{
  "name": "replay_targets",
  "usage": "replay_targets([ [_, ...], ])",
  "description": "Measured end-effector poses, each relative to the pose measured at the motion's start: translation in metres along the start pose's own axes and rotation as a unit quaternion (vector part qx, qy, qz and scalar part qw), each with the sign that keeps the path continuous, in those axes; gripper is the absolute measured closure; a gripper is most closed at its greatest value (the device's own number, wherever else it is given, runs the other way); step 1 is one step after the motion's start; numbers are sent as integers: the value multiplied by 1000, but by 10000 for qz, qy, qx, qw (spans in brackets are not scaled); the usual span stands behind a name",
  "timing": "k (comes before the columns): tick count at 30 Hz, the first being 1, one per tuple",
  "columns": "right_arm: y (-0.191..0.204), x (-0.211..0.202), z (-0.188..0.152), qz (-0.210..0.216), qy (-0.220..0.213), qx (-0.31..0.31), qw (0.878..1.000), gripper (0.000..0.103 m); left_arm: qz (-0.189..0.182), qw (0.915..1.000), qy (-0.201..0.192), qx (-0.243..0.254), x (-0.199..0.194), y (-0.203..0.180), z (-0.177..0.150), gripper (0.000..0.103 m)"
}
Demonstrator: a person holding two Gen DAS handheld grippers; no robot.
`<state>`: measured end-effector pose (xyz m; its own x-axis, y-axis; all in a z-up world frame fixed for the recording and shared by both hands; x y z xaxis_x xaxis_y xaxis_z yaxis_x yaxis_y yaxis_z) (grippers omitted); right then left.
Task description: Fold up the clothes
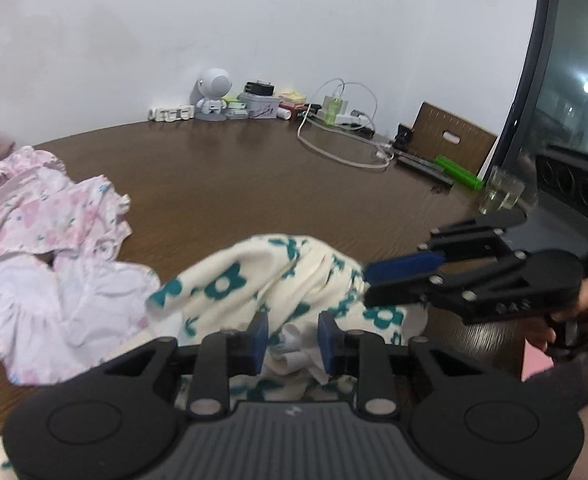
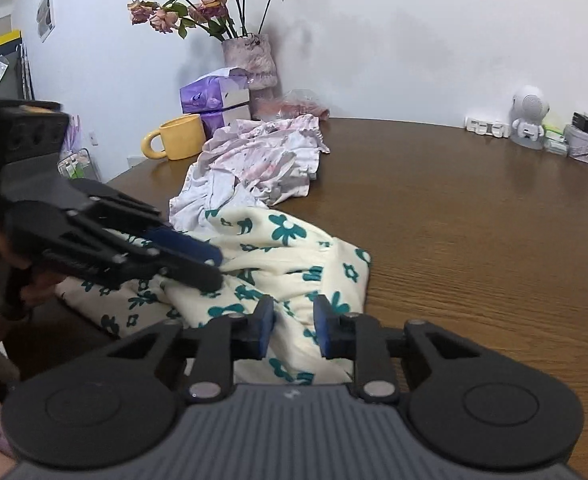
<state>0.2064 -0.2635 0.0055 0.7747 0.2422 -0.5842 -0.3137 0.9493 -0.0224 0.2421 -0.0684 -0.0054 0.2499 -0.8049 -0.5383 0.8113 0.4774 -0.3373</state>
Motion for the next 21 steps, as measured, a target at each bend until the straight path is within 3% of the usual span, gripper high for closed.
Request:
replay_targets([
  [3, 9, 7, -3, -85, -45, -161, 9998, 80, 41, 10000, 47, -16, -5, -3, -6, 77],
  [5, 11, 5, -2, -88, -85, -219, 9997, 79, 23, 9998, -207, -77, -16, 0, 3, 76],
  [8, 8, -4, 4, 62, -200, -246, 9995, 79, 94, 9984, -510, -245, -26, 13, 20, 63],
  [10, 13, -16, 9, 213, -286, -609, 9975, 77, 219, 9973, -589, -374, -28, 25, 33, 60],
  [13, 27, -28, 16, 425, -296, -1319, 9899, 71, 173, 9976, -328, -580, -14, 46, 45, 57],
  [16, 42, -21, 18, 598, -140, -1861, 9806, 71, 129, 9966, -3, -808, 4, 62, 41, 62],
  [17, 47, -14, 18, 647, -63, -1972, 9782, 74, 90, 9964, -5, -839, 5, 62, 39, 72],
  [18, 51, -8, 17, 696, 14, -2083, 9756, 78, 51, 9962, -7, -869, 6, 62, 38, 83],
  [19, 56, -2, 16, 745, 91, -2194, 9727, 88, 12, 9959, -9, -900, 7, 62, 36, 86],
  [21, 62, 8, 15, 859, 189, -2317, 9688, 92, -66, 9954, -14, -961, 9, 63, 33, 87],
])
Point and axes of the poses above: each gripper's, at about its wrist camera, not at the fingertips, and x roughly the way its jaws point, y to its left, z to its top, the point moved 5 cm from there along x, roughly the way its jaws point, and after that the axes turned 15 degrees about -z, right-handed, at the moved point
